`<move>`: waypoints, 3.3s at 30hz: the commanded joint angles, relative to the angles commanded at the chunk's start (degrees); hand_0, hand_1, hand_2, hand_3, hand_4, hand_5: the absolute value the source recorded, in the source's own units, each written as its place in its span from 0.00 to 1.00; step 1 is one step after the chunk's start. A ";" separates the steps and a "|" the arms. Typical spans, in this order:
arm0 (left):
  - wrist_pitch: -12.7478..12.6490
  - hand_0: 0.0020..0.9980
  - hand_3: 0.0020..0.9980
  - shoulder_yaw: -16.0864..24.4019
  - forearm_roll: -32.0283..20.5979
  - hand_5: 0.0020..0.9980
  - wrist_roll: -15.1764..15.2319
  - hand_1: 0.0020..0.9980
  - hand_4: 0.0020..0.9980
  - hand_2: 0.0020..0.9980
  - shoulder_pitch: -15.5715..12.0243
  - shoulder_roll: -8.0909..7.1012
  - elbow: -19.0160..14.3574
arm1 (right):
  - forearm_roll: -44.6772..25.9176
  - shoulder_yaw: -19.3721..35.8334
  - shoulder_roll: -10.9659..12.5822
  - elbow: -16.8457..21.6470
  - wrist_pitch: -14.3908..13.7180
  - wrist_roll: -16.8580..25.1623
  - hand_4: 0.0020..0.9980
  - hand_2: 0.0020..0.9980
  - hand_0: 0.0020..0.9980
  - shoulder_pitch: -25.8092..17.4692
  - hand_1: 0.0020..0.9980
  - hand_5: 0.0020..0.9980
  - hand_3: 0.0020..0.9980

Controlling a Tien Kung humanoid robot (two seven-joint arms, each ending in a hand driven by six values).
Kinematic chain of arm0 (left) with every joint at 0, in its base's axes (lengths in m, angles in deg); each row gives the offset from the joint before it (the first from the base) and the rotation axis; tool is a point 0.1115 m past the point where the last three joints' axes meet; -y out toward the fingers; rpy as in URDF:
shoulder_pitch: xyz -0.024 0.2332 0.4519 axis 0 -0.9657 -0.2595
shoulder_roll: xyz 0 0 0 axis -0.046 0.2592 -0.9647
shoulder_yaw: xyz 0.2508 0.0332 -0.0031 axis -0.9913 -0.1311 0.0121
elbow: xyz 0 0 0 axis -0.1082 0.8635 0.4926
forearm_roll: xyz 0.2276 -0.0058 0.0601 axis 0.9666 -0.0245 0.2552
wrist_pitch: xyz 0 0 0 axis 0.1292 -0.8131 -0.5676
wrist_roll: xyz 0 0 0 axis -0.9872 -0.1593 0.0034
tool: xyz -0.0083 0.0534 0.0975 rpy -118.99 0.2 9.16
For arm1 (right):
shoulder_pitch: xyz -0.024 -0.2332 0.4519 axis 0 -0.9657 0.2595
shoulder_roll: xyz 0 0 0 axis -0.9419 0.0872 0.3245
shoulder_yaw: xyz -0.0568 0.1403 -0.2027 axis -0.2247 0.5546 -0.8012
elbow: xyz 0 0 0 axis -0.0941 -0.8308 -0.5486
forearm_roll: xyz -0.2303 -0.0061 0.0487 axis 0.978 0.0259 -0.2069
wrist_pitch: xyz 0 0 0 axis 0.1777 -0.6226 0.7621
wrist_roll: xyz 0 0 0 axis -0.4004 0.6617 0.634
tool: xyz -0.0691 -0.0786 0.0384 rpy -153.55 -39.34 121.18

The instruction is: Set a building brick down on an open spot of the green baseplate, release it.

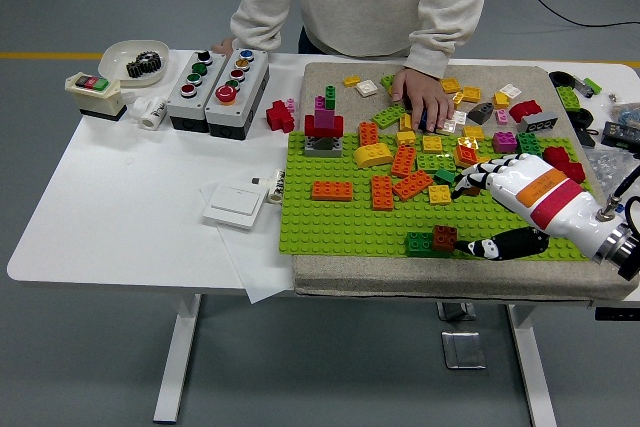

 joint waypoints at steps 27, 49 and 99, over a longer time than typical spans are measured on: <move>0.08 0.76 0.68 0.07 0.32 0.74 -0.09 0.77 0.78 0.80 0.00 0.01 0.00 | 0.19 -6.36 -1.02 -2.19 1.04 0.54 0.88 0.67 0.52 1.00 0.59 0.65 0.58; 0.05 0.76 0.68 -0.13 -0.08 0.75 0.02 0.77 0.78 0.79 0.23 0.01 -0.01 | 0.36 -8.45 -1.52 -3.66 1.83 -0.02 0.87 0.67 0.52 2.88 0.59 0.66 0.58; 0.08 0.75 0.68 -0.01 0.18 0.75 -0.13 0.76 0.79 0.79 0.35 -0.08 -0.06 | 1.26 -10.59 -2.34 -6.16 4.05 -1.60 0.87 0.67 0.51 4.26 0.58 0.65 0.58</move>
